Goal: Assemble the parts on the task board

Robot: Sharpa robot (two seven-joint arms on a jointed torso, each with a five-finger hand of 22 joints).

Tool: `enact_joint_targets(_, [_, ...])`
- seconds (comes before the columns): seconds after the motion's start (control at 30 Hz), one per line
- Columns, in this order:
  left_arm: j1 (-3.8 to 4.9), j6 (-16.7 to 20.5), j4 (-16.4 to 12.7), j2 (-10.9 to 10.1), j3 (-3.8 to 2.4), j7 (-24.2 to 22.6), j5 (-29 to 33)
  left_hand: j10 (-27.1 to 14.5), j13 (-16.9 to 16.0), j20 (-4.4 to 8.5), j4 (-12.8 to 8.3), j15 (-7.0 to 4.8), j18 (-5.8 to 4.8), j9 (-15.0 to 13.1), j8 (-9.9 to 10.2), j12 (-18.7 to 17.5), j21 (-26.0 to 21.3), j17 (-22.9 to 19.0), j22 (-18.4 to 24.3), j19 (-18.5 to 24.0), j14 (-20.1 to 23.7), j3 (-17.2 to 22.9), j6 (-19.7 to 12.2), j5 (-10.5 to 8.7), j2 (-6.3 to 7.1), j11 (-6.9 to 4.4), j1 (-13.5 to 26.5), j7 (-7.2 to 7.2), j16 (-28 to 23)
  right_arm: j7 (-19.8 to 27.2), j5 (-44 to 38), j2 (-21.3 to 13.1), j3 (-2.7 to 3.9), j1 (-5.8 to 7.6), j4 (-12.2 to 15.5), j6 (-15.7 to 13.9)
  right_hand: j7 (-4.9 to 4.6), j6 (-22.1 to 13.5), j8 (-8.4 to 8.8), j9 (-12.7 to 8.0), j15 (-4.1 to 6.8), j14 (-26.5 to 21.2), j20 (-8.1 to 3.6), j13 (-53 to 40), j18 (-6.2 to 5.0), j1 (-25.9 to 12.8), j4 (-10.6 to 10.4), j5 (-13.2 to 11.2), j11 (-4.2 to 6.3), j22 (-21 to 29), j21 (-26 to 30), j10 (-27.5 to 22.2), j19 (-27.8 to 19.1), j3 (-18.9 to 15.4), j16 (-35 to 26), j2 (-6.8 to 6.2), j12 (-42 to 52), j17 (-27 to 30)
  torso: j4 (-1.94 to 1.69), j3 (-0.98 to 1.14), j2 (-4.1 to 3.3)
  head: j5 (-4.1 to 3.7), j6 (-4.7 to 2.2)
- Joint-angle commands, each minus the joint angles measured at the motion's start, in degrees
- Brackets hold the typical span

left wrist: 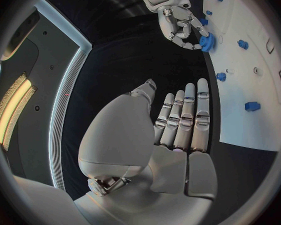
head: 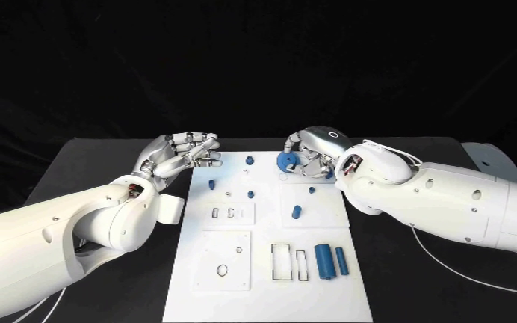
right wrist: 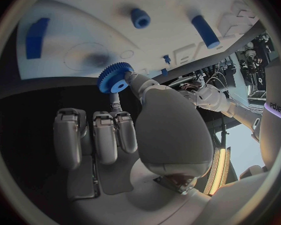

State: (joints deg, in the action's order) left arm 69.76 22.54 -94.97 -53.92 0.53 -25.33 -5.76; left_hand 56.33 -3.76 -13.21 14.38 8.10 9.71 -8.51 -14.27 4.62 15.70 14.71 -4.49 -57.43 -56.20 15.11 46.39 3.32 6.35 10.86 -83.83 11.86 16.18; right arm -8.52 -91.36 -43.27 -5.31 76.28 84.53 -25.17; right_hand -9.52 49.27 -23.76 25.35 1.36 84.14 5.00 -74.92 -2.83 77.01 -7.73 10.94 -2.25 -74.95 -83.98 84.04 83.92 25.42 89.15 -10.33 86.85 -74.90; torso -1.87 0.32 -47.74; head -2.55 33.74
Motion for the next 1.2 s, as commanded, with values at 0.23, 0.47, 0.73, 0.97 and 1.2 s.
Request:
enact_joint_targets(0.23, [0.05, -0.88, -0.12, 0.27, -0.04, -0.42, 0.11, -0.15, -0.07, -0.12, 0.00, -0.08, 0.79, 0.05, 0.36, -0.20, 0.03, 0.05, 0.08, -0.43, 0.42, 0.34, -0.20, -0.04, 0.11, 0.20, 0.23, 2.41, -0.19, -1.55, -5.38, 4.47, 0.03, 0.53, 1.17, -3.57, 3.01, 3.63, 0.04, 0.48, 0.44, 5.38, -0.53, -12.10, 0.99, -0.71, -0.02, 0.41, 0.26, -7.94, -0.50, 3.58, 1.46, 0.59, 0.24, 0.51, 0.35, -12.70, -0.09, -0.10, -0.03, 0.31, -0.04])
enact_joint_targets(0.47, [0.06, -0.71, -0.01, 0.36, -0.05, -0.56, 0.11, -0.15, -0.07, -0.12, 0.00, -0.08, 0.79, 0.05, 0.36, -0.20, 0.03, 0.05, 0.08, -0.43, 0.42, 0.34, -0.20, -0.04, 0.11, 0.20, 0.23, 2.41, -0.19, -1.26, -5.75, 9.68, -0.36, 0.41, -2.60, -3.25, 2.96, 3.55, 0.21, 0.44, 0.43, 5.40, -0.54, -12.10, 1.02, -0.94, -0.08, 0.46, 0.23, -8.08, -0.60, 3.58, 1.55, 0.81, 0.27, 0.53, 0.34, -12.80, -0.18, -0.08, -0.07, 0.48, -0.08])
enact_joint_targets(0.73, [0.06, -0.73, 0.06, 0.59, -0.05, -0.56, 0.11, -0.12, -0.08, -0.13, -0.05, -0.06, 0.79, 0.04, 0.35, -0.24, 0.01, 0.12, 0.10, -0.45, 0.55, 0.41, -0.18, -0.04, 0.05, 0.21, 0.19, 2.41, -0.31, -0.89, -4.91, 13.53, -0.89, -0.57, -6.30, -1.78, 2.79, 3.27, 0.68, 0.33, 0.34, 5.40, -0.52, -12.14, 1.01, -1.56, -0.21, 0.39, 0.10, -8.05, -0.55, 3.60, 1.52, 1.14, 0.28, 0.35, 0.36, -12.81, -0.24, -0.08, -0.11, 0.73, 0.09])
enact_joint_targets(0.97, [0.06, -0.69, 0.09, 0.65, -0.05, -0.61, 0.11, -0.12, -0.08, -0.13, -0.05, -0.06, 0.79, 0.04, 0.35, -0.24, 0.01, 0.12, 0.10, -0.45, 0.55, 0.41, -0.18, -0.04, 0.05, 0.21, 0.19, 2.41, -0.31, -0.62, -3.90, 15.27, -1.15, -1.29, -8.87, -0.72, 2.78, 3.26, 0.73, 0.32, 0.33, 5.40, -0.51, -12.10, 1.01, -1.65, -0.22, 0.34, 0.08, -8.04, -0.53, 3.57, 1.51, 1.18, 0.28, 0.33, 0.33, -12.83, -0.04, -0.03, -0.06, 0.95, 0.25])
enact_joint_targets(1.2, [0.06, -0.67, 0.10, 0.65, -0.05, -0.62, 0.11, -0.12, -0.08, -0.13, -0.05, -0.06, 0.79, 0.04, 0.35, -0.24, 0.01, 0.12, 0.10, -0.45, 0.55, 0.41, -0.18, -0.04, 0.05, 0.21, 0.19, 2.41, -0.31, -0.42, -3.64, 15.90, -1.22, -1.58, -9.71, 0.26, 2.74, 3.20, 0.84, 0.30, 0.30, 5.40, -0.49, -12.07, 1.00, -1.81, -0.25, 0.32, 0.04, -7.99, -0.49, 3.54, 1.47, 1.25, 0.28, 0.27, 0.29, -12.83, 0.06, 0.03, -0.03, 1.09, 0.22])
